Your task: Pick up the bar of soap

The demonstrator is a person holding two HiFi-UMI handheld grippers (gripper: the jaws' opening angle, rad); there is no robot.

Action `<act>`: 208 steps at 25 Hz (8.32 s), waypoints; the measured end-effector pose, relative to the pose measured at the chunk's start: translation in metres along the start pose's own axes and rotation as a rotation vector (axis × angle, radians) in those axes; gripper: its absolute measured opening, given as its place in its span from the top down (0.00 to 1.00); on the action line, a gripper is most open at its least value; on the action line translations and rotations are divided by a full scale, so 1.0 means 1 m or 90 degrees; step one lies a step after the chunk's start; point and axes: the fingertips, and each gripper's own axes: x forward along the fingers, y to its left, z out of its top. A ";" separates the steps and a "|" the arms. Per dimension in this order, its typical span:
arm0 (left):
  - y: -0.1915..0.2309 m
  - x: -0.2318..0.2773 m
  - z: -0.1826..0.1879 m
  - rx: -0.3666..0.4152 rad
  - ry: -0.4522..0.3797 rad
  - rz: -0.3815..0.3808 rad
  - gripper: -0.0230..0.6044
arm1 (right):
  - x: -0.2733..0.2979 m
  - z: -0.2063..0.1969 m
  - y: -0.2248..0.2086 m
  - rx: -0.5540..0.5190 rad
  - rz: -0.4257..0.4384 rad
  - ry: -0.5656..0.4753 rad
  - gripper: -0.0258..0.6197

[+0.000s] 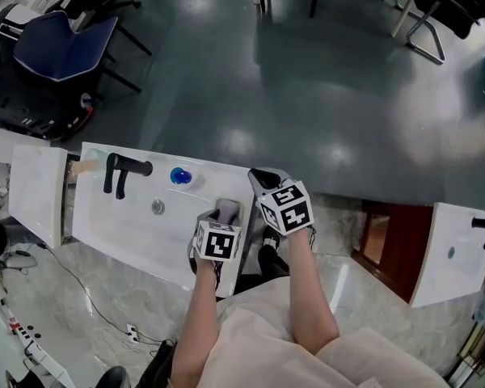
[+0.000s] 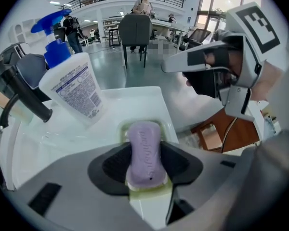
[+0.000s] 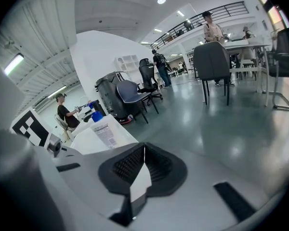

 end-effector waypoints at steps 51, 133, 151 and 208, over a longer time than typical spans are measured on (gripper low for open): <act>0.012 0.009 0.006 0.049 -0.078 -0.005 0.66 | -0.040 -0.016 0.020 -0.014 -0.040 -0.046 0.95; 0.046 -0.212 -0.026 -0.056 -0.598 -0.040 0.66 | -0.130 -0.038 0.139 0.027 -0.105 -0.199 0.95; 0.031 -0.205 -0.023 -0.032 -0.604 -0.057 0.66 | -0.129 -0.047 0.132 0.040 -0.129 -0.176 0.95; 0.022 -0.191 -0.013 -0.028 -0.603 -0.087 0.67 | -0.122 -0.060 0.114 0.077 -0.072 -0.147 0.95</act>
